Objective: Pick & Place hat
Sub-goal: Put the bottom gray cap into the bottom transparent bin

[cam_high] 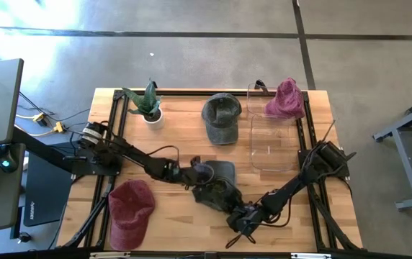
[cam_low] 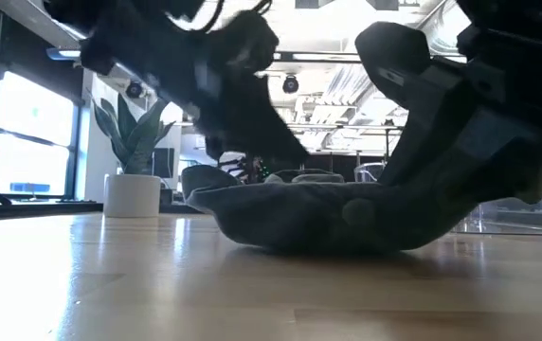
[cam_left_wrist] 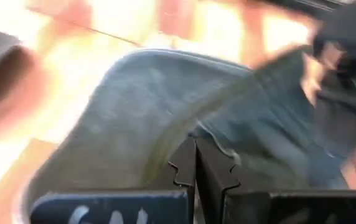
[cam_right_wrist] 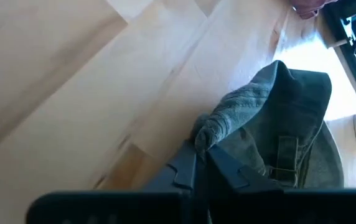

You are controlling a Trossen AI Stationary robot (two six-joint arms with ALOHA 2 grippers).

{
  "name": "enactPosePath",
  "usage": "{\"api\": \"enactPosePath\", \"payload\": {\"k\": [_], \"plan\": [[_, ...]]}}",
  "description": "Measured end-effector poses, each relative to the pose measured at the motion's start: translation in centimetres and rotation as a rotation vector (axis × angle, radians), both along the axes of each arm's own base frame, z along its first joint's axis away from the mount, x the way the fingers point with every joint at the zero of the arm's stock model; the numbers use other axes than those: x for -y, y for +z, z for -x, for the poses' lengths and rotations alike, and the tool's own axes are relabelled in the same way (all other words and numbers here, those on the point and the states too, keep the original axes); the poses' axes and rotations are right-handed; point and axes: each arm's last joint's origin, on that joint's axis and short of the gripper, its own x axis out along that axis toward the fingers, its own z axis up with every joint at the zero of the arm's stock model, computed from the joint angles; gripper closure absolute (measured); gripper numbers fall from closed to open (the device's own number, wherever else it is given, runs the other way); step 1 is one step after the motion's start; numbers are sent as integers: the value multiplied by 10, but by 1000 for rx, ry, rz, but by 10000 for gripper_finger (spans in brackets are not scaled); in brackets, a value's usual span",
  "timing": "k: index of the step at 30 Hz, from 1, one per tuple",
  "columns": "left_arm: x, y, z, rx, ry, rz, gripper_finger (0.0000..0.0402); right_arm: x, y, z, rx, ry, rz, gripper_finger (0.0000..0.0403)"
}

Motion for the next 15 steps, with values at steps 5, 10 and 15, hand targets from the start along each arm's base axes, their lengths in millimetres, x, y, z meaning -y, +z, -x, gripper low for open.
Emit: {"api": "enactPosePath", "payload": {"k": [5,10,15], "plan": [[21,11,1,44,-225,-37,402,0,0,0,-14,8,-29,376],[12,-14,-10,-69,-204,19,402,-1,0,0,-7,34,-6,396],[-6,-30,-23,-157,-147,149,402,-2,1,-1,-1,45,-13,382]]}}
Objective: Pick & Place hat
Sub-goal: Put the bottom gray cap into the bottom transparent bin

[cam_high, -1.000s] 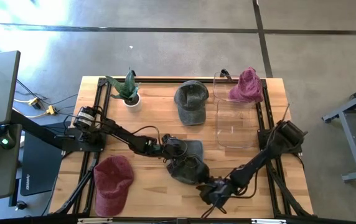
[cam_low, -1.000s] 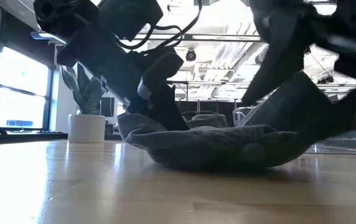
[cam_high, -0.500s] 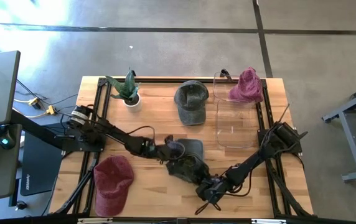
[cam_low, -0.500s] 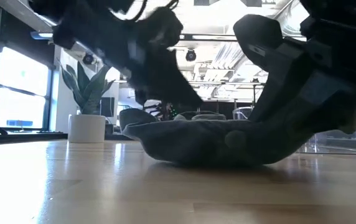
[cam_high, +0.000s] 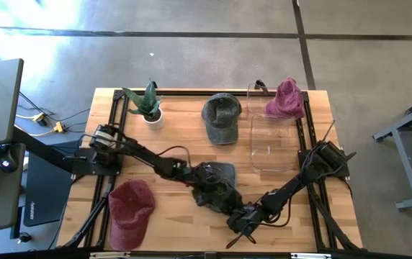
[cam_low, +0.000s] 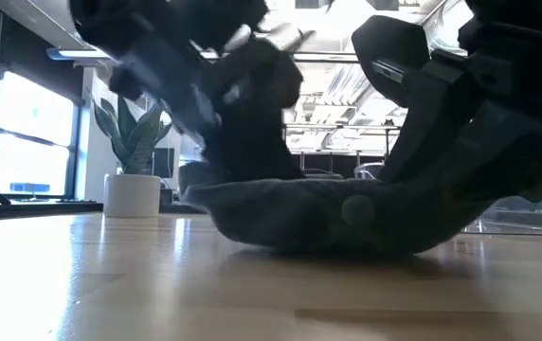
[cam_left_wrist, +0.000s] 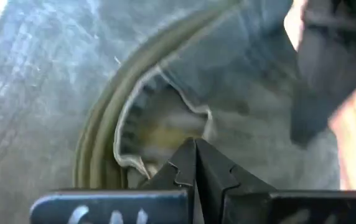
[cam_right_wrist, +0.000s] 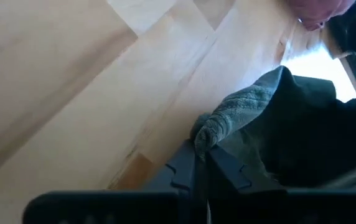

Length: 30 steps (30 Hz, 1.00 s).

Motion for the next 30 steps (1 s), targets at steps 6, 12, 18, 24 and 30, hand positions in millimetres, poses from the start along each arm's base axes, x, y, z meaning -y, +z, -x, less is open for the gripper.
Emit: {"api": "enactPosePath", "payload": {"k": [6,12,18,24,30], "plan": [[-15,-8,-1,-158,143,-95,401,-2,0,2,-2,28,32,389],[-18,-11,2,-192,248,-187,401,-9,7,5,-1,22,101,393],[-16,-12,4,-186,256,-229,401,-9,12,6,8,-95,71,371],[-19,-13,4,-182,320,-221,401,-4,13,-1,-3,-147,-66,279],[-19,-13,4,-184,347,-181,401,12,11,-8,-8,-273,-102,185]]}}
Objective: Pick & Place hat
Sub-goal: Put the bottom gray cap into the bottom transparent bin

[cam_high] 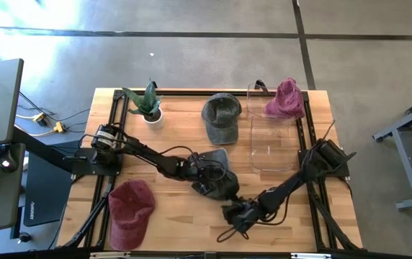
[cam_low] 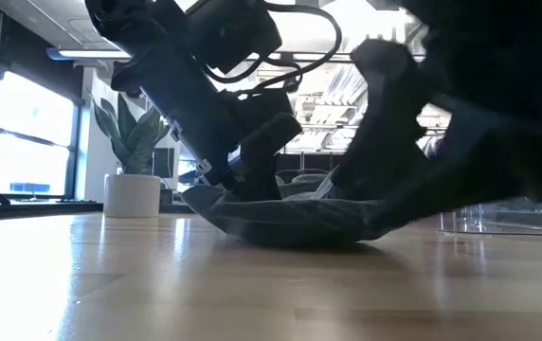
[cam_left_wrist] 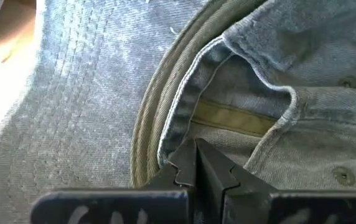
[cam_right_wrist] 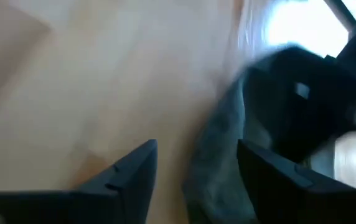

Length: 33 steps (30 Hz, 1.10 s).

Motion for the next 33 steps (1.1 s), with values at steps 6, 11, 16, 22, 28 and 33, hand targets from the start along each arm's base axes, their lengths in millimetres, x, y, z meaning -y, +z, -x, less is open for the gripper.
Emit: {"api": "enactPosePath", "payload": {"k": [6,11,16,22,28,33], "plan": [[0,0,0,-2,-2,7,401,12,-7,2,-88,-62,-17,198],[2,2,-2,7,-14,23,401,19,-6,-2,-75,-92,-1,287],[7,8,-8,9,-84,27,401,22,-8,-6,-137,-25,-89,354],[29,16,-9,18,-211,-111,401,34,-5,-24,-224,147,-412,346],[39,17,-3,3,-191,-290,401,42,-3,-31,-319,246,-668,327],[37,14,0,-45,-169,-341,401,39,1,-27,-312,207,-629,331]]}}
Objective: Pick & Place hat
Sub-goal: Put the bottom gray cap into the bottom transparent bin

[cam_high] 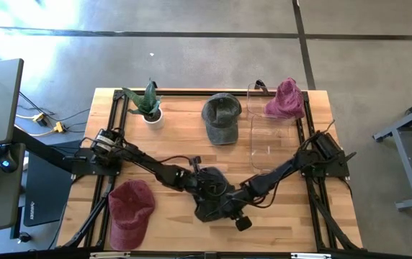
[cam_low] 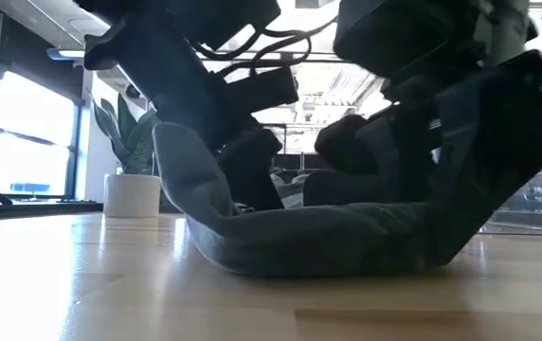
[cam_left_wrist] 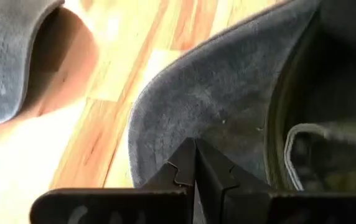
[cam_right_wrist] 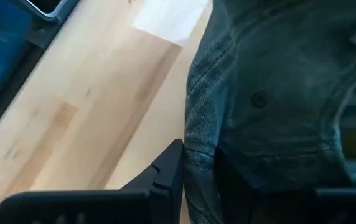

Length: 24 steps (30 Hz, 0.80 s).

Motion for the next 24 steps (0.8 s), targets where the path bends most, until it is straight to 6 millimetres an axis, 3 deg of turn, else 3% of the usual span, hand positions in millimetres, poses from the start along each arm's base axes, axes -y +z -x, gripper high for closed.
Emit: {"api": "enactPosePath", "payload": {"k": [3,7,13,17,20,24], "plan": [[-2,5,6,-43,19,-23,401,0,9,6,7,-51,72,325],[-11,30,21,-140,182,-104,401,-2,27,18,48,-134,182,315],[-13,55,63,-276,395,-276,401,-11,49,30,156,-190,287,350],[-9,58,89,-328,458,-367,401,-12,64,37,225,-202,344,353],[-6,58,101,-329,487,-408,401,-2,100,47,301,-283,411,353],[2,55,105,-288,474,-407,401,27,169,70,447,-490,462,353]]}}
